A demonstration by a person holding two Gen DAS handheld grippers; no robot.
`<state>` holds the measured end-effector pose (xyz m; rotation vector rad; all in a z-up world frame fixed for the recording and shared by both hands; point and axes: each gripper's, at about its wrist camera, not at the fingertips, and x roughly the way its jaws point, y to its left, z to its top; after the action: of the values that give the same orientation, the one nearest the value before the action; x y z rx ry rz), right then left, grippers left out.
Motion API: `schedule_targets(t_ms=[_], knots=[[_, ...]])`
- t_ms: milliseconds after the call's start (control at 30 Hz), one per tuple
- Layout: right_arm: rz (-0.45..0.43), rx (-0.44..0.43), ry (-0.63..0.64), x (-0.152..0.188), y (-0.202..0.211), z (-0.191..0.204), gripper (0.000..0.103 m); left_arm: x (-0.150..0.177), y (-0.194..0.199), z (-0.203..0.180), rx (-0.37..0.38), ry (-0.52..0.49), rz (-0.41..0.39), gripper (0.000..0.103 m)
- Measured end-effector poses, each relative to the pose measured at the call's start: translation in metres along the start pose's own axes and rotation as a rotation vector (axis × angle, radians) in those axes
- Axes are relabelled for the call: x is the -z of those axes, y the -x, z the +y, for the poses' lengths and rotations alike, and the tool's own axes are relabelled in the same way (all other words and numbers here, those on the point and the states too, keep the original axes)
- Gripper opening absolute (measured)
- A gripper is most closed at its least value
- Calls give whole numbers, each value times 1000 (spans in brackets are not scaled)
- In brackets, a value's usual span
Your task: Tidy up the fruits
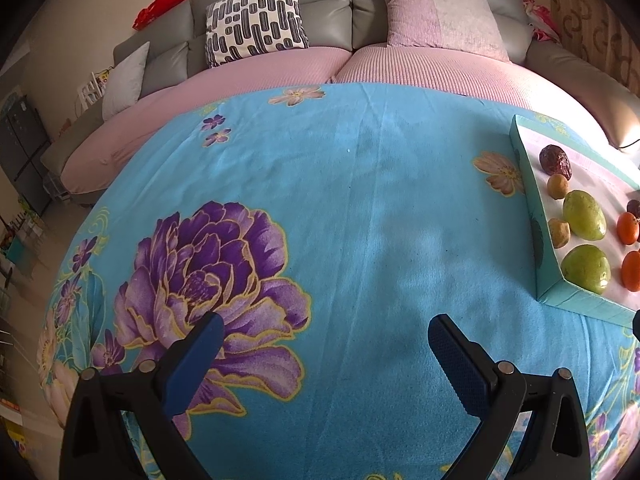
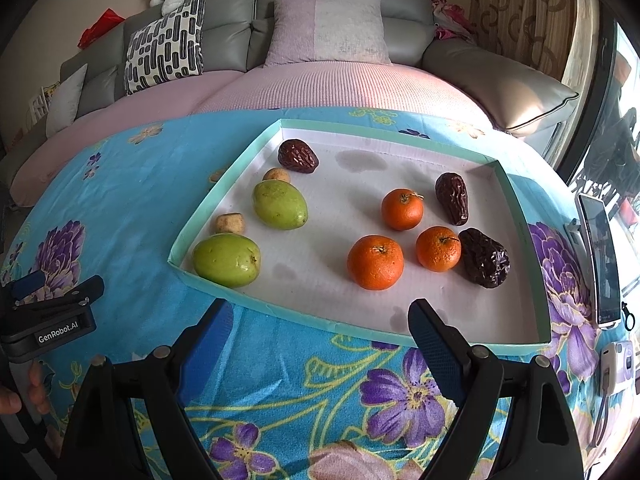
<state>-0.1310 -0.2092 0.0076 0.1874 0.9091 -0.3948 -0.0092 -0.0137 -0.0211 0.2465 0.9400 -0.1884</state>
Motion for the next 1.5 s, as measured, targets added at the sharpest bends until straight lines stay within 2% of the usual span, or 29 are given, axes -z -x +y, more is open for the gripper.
schedule_targets(t_ms=[1500], knots=[[20, 8, 3, 1, -6, 0, 90, 1, -4, 2, -2, -1, 16, 103]])
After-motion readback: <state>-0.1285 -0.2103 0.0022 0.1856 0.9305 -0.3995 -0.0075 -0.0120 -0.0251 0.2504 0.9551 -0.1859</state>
